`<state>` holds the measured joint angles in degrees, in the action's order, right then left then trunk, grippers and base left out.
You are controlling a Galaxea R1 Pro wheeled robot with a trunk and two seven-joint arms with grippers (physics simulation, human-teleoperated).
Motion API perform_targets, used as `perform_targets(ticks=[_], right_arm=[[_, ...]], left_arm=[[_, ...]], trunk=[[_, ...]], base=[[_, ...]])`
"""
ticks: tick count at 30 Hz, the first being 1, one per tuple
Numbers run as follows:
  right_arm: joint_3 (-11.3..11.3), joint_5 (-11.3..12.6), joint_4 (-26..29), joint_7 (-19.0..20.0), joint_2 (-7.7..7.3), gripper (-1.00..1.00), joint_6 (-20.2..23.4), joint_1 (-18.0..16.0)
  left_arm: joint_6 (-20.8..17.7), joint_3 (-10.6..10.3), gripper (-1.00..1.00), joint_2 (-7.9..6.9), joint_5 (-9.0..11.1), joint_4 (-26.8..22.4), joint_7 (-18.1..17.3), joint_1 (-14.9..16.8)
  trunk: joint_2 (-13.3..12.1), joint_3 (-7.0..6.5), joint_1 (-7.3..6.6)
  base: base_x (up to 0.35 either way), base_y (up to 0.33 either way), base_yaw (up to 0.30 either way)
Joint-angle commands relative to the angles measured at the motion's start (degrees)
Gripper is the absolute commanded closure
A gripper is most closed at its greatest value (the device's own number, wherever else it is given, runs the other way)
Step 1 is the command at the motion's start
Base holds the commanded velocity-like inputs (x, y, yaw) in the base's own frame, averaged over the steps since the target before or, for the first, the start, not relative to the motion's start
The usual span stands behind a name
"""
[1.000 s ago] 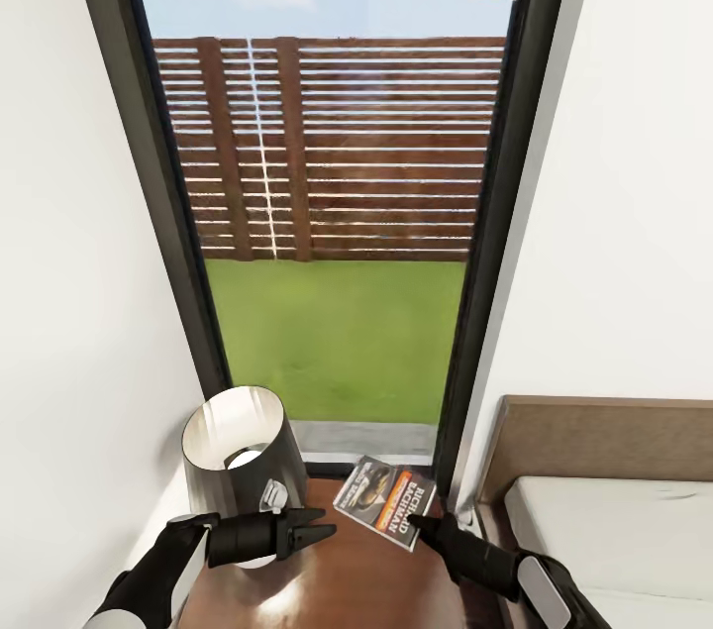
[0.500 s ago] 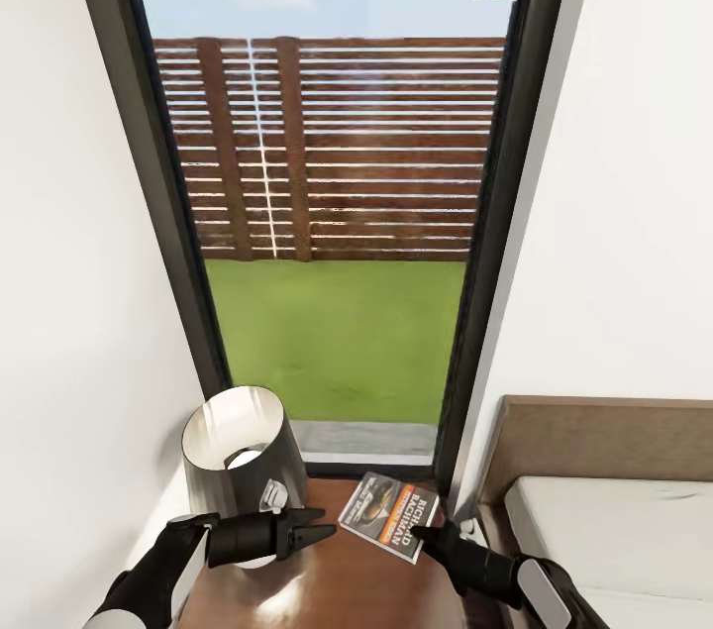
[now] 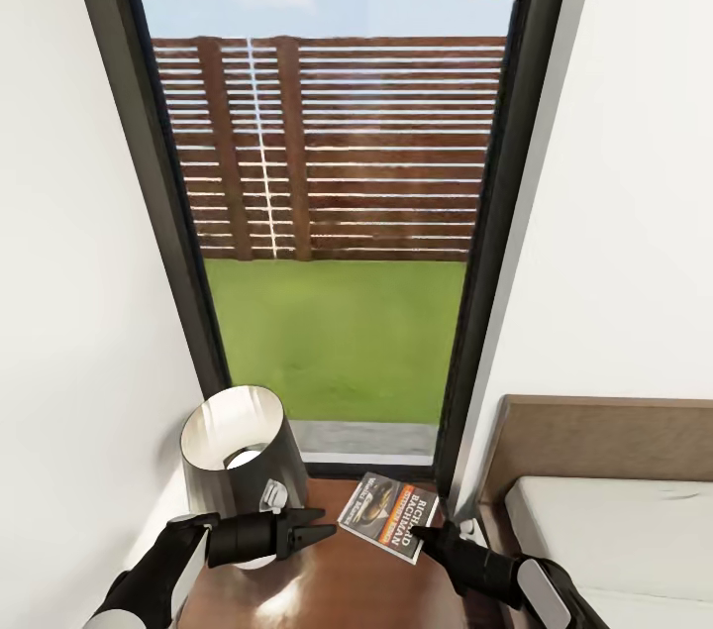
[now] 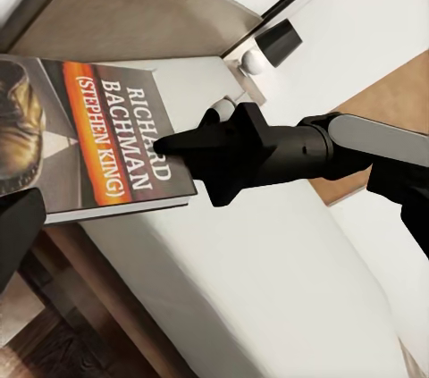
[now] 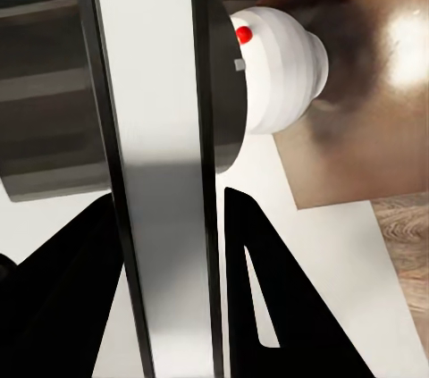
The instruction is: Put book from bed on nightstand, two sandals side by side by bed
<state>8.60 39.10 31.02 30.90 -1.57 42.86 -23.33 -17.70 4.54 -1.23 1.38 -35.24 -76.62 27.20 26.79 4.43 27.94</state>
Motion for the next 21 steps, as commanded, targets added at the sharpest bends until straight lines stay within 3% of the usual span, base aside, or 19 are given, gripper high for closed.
perform_targets(ticks=[1,21], right_arm=[[0.24,0.01,0.01,0.12,0.04,1.00,0.38,-0.05],[0.22,0.01,0.01,0.20,-0.01,1.00,0.35,-0.05]], left_arm=[[-0.60,0.03,-1.00,0.00,0.12,0.00,-0.20,0.04],[-0.58,0.03,-1.00,0.00,0.12,0.08,-0.20,0.04]], trunk=[[0.54,0.31,0.25],[8.56,3.90,4.65]], base=[[0.000,0.000,0.000],[0.000,0.000,0.000]])
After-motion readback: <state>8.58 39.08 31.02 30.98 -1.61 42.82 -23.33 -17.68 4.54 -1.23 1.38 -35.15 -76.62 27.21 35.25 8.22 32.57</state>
